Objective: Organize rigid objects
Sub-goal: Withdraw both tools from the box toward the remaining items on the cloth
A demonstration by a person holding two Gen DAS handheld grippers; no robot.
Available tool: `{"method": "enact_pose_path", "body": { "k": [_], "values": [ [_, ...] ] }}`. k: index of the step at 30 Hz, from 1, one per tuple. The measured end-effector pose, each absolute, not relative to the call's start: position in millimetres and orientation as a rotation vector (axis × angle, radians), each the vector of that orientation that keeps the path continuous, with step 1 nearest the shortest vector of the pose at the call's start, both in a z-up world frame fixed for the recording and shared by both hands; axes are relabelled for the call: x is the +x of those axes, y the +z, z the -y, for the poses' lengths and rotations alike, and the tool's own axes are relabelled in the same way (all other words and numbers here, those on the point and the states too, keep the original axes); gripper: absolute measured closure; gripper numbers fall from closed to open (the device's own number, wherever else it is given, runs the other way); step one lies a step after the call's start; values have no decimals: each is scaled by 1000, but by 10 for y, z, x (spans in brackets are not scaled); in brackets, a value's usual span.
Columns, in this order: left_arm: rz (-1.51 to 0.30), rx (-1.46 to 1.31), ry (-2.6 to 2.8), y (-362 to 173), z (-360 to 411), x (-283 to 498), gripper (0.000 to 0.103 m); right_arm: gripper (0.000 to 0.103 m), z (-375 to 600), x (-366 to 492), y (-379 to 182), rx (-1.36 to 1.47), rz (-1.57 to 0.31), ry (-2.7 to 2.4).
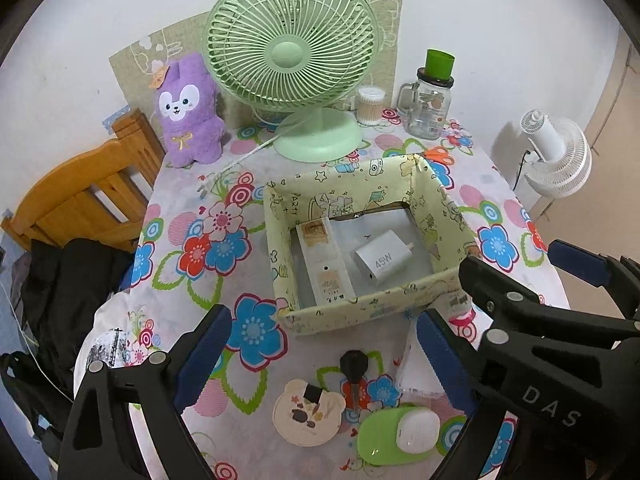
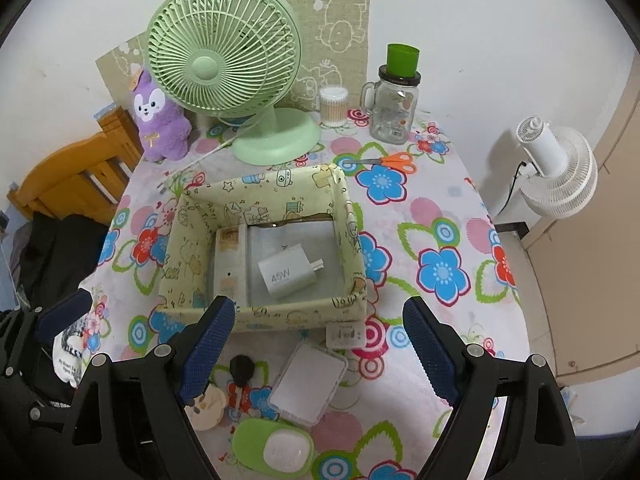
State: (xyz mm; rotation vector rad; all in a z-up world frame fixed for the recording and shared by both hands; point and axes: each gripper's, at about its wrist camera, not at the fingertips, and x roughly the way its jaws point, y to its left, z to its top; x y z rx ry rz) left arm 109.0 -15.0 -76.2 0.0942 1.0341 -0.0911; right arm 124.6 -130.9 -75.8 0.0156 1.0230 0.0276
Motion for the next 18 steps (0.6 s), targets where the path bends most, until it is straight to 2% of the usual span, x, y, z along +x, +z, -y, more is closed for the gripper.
{"method": "enact_pose_path", "body": {
  "k": [18],
  "values": [
    [-1056,67,-91,-865,-89,874,8,15,1315,917,-821,43,-1029,29]
  ]
}}
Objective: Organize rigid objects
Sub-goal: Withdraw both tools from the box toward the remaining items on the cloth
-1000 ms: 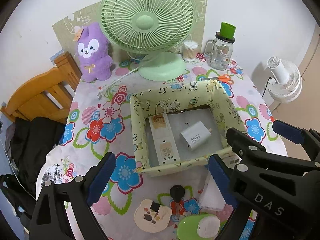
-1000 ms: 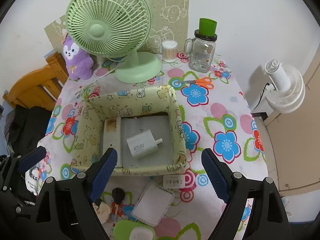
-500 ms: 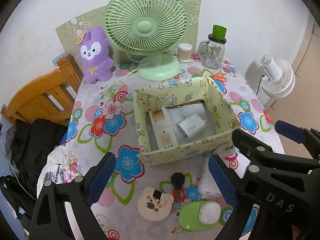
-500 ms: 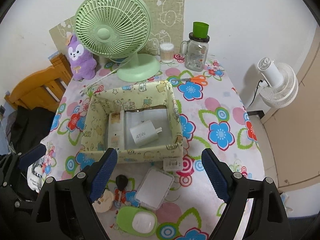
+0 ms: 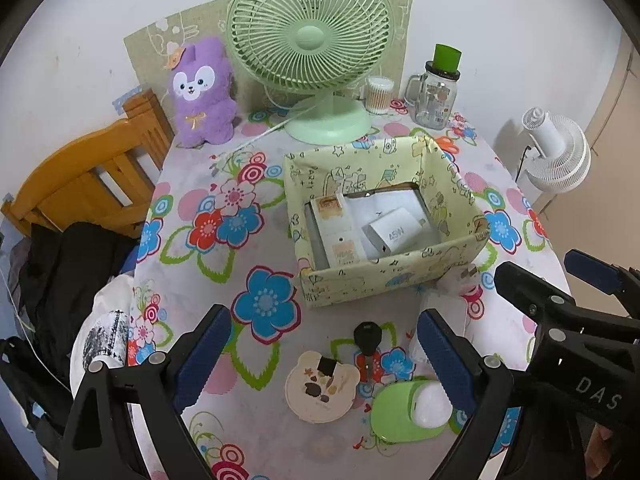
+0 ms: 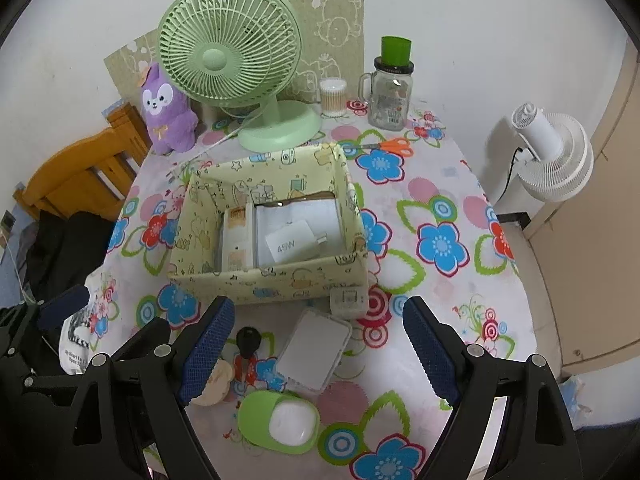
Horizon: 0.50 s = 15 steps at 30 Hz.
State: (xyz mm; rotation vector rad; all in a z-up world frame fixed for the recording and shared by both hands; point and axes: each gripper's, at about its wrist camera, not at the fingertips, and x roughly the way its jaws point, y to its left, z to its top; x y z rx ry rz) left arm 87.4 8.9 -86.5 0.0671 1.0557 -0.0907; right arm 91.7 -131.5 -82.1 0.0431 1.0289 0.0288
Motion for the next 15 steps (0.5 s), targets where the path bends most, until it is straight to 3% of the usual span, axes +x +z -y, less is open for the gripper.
{"method": "enact_pose_path", "body": {
  "k": [15],
  "values": [
    [-1113,50,-105,-1192,-162,805,8,15,1349,797,-1114,60,-1063,37]
  ]
}}
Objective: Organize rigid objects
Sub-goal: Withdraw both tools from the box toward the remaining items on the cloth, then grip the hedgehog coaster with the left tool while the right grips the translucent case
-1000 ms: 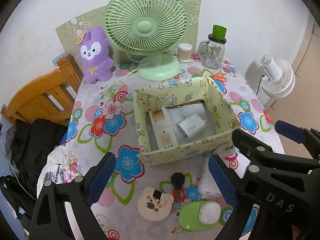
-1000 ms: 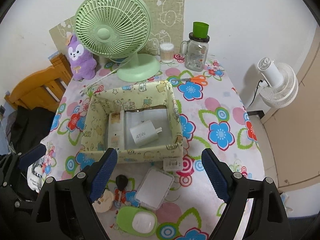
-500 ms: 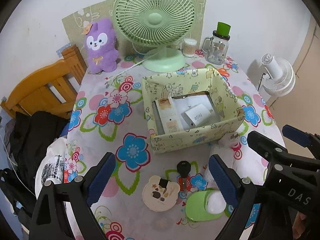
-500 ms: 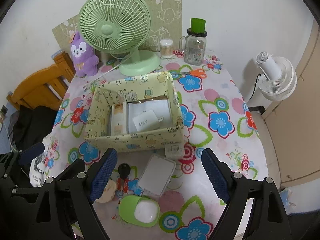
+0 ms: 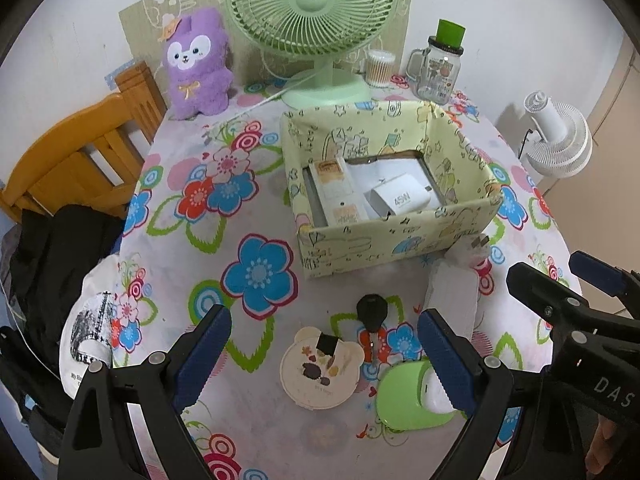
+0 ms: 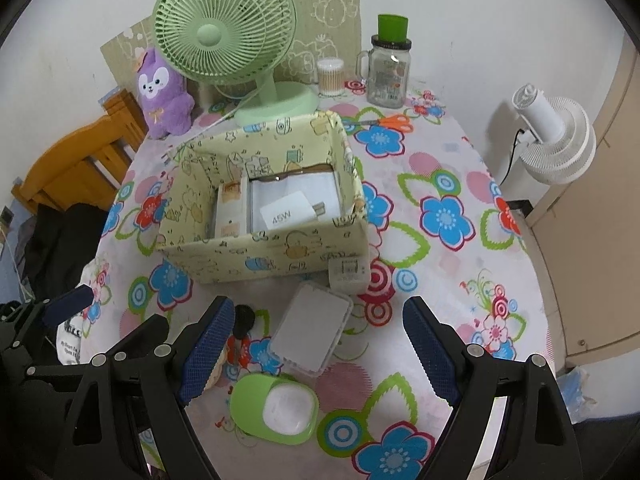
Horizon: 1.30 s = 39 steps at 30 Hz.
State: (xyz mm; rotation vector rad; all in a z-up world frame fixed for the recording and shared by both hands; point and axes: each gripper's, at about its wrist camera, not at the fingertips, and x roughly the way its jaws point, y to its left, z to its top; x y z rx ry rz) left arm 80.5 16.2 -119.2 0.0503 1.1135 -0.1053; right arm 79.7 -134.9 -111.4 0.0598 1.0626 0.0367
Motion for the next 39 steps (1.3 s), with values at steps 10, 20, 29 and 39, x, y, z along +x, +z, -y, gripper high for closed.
{"method": "enact_pose_path", "body": {
  "k": [10,20,29,39],
  "values": [
    [-1163,53,-104,-1467,-175,790,7,15,1364,780,-1348,54,-1092,47],
    [-1217,45,-97,-1735,-199,783,8,15,1412,785,-1593,53,-1133,40],
    [-1257,54,-97,-1951,-170,773,8,15,1441,814,-1801,54,-1172,39],
    [-1305,47,-76,-2159,-229,779,8,15,1381,874,-2006,50,-1212,57]
  ]
}}
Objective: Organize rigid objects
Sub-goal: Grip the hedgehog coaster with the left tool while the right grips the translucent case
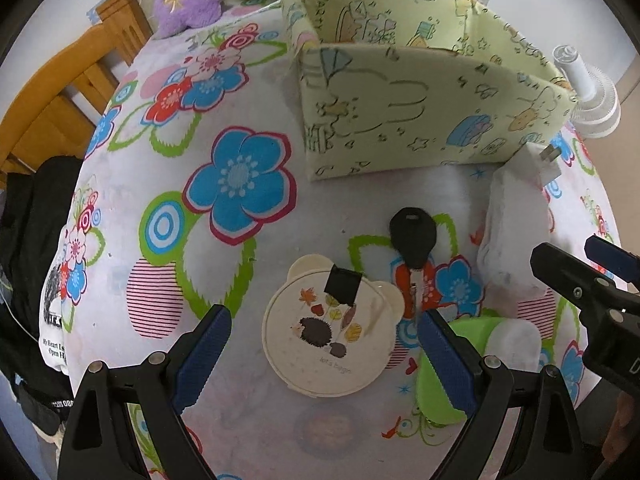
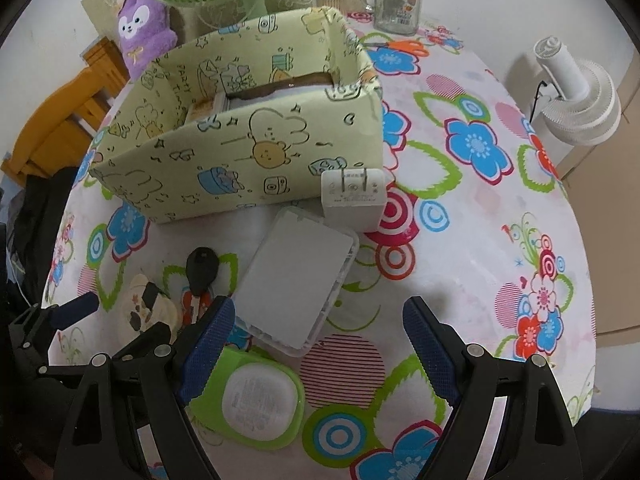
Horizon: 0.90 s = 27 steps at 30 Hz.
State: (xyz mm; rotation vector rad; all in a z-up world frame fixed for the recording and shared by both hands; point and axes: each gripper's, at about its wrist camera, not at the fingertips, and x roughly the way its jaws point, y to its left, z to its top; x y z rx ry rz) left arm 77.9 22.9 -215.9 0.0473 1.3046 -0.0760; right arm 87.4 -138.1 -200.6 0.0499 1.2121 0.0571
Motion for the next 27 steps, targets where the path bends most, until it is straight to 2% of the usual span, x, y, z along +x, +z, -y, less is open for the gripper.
{"method": "enact_pose_path", "body": {
  "k": [19,22,24,27],
  "values": [
    [-1336,61,-85,-2427,-235,713,9,15,1231,1028,-2245,42,-1249,74],
    [-1322,62,-93,-2411,-238,687,17,15,1200,1060,-2255,36,-1254,75],
    [-1317,64,-102,-2368,-217,688,25,15,1190,1093,-2280,33,-1260,75],
    [-1323,63,-100,-2352,-190,705,26,15,1157,1111,-2310,37,-1269,75]
  ]
}}
